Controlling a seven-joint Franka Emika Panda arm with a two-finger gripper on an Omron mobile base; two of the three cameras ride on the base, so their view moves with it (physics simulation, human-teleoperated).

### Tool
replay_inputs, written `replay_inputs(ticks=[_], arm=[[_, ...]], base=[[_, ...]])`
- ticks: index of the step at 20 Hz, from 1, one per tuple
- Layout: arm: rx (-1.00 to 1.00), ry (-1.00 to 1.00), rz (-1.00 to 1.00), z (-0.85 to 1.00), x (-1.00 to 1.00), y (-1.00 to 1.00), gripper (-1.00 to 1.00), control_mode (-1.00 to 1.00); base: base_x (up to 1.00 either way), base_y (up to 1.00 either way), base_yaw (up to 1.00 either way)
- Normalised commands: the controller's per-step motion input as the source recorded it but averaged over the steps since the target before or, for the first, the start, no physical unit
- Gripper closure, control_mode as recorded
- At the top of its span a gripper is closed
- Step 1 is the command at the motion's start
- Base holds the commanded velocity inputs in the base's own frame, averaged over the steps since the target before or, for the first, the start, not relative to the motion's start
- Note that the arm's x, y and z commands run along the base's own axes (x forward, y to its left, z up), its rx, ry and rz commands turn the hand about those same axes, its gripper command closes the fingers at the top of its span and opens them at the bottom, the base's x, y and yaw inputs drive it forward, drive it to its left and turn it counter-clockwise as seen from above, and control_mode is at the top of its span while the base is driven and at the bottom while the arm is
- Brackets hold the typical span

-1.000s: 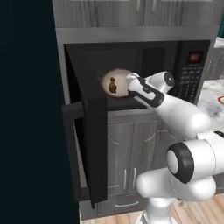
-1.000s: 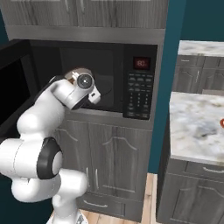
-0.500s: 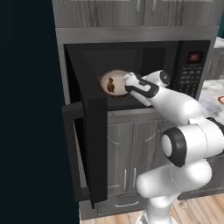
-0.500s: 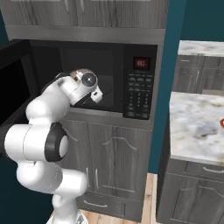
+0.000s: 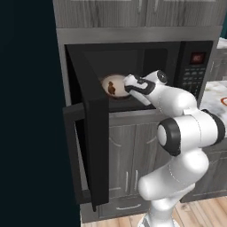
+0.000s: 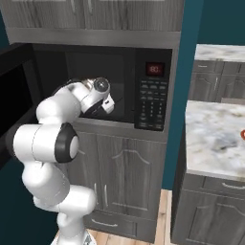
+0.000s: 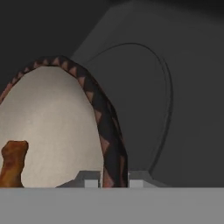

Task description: Remove the tangerine from the bowl and place it on the small plate. Then place the bowl with only the chicken drumstick in the microwave, close the door, and press the start button to microwave the chicken drumstick.

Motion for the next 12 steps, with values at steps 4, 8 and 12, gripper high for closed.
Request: replay_inputs(ticks=[4,8,12], arm=[[0.0,0.03,0.0,-0.11,0.34,0.01,1.0,-1.0],[0.02,0.0,0.0,0.0,0.0,0.0,1.0,-1.0],[0.01,-0.03,0.0,0.02,-0.09,0.04,-1.0,-1.0]], base=[[0.0,0.0,0.0],[0.0,0.0,0.0],[0.0,0.0,0.0]])
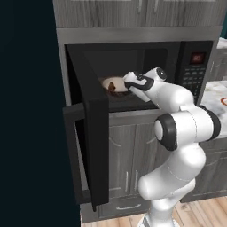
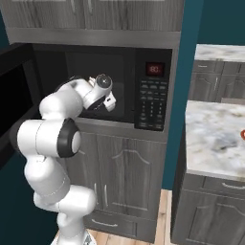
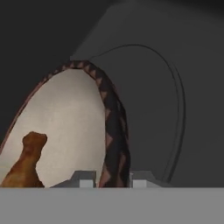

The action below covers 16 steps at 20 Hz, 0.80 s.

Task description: Remove the tangerine from the bowl and place it on the small plate. Then place the bowl with only the chicken drumstick in the microwave, close the door, and press the start button to microwave the chicken drumstick.

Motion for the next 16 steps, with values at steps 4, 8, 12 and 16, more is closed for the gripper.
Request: replay_inputs(ticks=[4,8,12,16], arm=[[0.01,-0.11,0.0,0.22,-0.25,0.0,-1.0,-1.0],[0.01,-0.17,0.0,0.26,-0.31,-0.01,-1.0,-1.0],[0.0,-0.02,-0.01,0.04,-0.08,0.0,-1.0,-1.0],[0.0,-0.17,-0.04,0.36,-0.63,-0.08,-1.0,-1.0]], base=[[0.0,0.0,0.0],[0.0,0.0,0.0],[0.0,0.0,0.0],[0.0,0.0,0.0]])
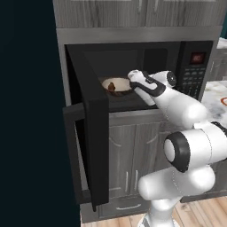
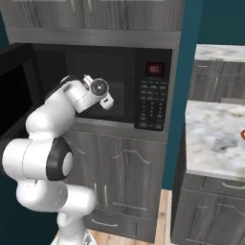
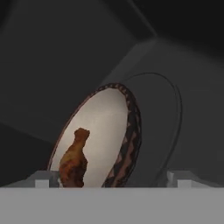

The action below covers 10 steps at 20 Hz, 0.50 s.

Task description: Remove the tangerine from the bowl and place it on the small plate. Then place the bowl with only the chicken drumstick in the microwave, close the door, and press the start button to microwave the chicken drumstick.

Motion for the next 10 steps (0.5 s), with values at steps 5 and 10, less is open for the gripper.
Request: replay_inputs(ticks=[5,10], arm=[[-0.07,-0.1,-0.01,0.18,-0.92,-0.03,-1.0,-1.0],[-0.11,-0.03,0.0,0.0,-1.0,-0.04,-1.0,-1.0]], base=[[0.0,0.0,0.0],[0.0,0.0,0.0]])
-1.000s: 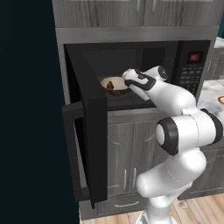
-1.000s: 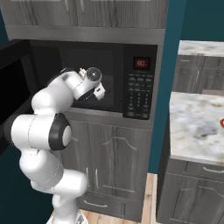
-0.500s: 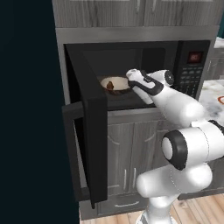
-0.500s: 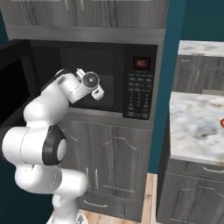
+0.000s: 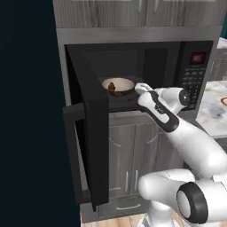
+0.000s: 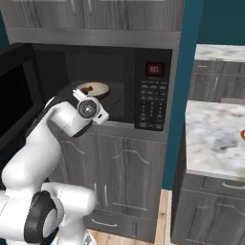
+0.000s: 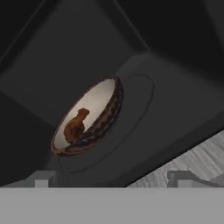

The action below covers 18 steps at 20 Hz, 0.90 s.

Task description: Remove the tangerine from the bowl and place it on the small plate. Then place the bowl with only the chicken drumstick in the microwave, close the door, and press the start button to microwave the chicken drumstick.

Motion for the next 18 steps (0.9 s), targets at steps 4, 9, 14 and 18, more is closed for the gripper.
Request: replay_inputs(ticks=[4,9,14,18], arm=[[-0.06,0.0,0.0,0.01,-1.0,0.0,-1.0,-1.0],[-0.12,0.0,0.0,0.09,-0.99,0.0,-1.0,-1.0],[-0.15,0.0,0.01,0.01,-1.0,0.0,-1.0,-1.0],[-0.17,0.0,0.01,0.0,-1.0,0.0,-1.0,-1.0]], base=[[0.0,0.0,0.0],[0.0,0.0,0.0],[0.0,0.0,0.0],[0.0,0.0,0.0]])
